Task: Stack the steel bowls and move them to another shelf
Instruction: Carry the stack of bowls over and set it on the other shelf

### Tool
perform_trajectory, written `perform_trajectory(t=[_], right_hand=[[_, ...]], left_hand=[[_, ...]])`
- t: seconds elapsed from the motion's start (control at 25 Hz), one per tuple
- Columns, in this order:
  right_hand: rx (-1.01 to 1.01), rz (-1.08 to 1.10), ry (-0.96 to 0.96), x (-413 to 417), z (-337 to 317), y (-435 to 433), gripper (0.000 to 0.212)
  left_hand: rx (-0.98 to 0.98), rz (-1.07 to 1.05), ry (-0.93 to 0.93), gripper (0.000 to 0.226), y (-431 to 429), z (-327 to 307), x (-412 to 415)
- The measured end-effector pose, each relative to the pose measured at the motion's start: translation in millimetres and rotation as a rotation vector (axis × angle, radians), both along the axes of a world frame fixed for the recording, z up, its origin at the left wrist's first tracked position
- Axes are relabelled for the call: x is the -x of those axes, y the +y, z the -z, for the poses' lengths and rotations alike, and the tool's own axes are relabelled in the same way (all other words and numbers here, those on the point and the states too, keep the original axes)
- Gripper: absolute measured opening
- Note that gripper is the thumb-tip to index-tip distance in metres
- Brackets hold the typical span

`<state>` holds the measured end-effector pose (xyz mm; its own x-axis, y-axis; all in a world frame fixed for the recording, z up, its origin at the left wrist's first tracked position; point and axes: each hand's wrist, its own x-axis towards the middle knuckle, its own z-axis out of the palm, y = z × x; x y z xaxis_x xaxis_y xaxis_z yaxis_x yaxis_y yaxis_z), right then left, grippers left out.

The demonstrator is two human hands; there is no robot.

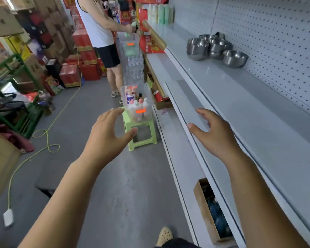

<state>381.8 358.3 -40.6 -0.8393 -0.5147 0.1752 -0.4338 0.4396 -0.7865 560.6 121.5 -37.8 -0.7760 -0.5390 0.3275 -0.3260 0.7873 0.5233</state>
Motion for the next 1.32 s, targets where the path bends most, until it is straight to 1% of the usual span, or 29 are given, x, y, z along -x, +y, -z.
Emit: perform_trajectory(t=[0.16,0.32,0.44,0.56,0.72,0.8,0.88,1.0,1.2,1.32], right_hand=[[0.007,0.015,0.02,75,-13,-52,0.057],[-0.018,0.011,0.031,140,-10,-80,0.058],[-0.043,0.093,0.016,187,-3,-86,0.057],[-0.067,0.211,0.015,232,6,-90,0.058],[-0.058,0.398,0.006,295,3,-114,0.058],[-0.031,0.485,-0.003,324,-5,-135,0.058],[-0.011,0.548,0.002,353,-11,-160,0.056],[0.012,0.595,-0.013,396,-13,-197,0.052],[0.064,0.619,-0.016,455,-5,-239,0.047],[0.038,0.602,-0.029,484,-1,-249,0.047]], left_hand=[[0.01,-0.021,0.075,0.066,-48,-17,79],[-0.07,0.046,0.051,0.065,-75,3,152],[-0.111,0.13,0.03,0.062,-98,17,217],[-0.131,0.235,0.024,0.064,-123,24,292],[-0.157,0.407,0.03,0.076,-159,16,404],[-0.18,0.49,0.014,0.084,-182,8,458],[-0.162,0.55,0.028,0.092,-208,0,509],[-0.151,0.626,-0.005,0.101,-237,-1,581],[-0.263,0.76,-0.118,0.122,-247,22,680],[-0.346,0.805,-0.107,0.127,-246,38,723]])
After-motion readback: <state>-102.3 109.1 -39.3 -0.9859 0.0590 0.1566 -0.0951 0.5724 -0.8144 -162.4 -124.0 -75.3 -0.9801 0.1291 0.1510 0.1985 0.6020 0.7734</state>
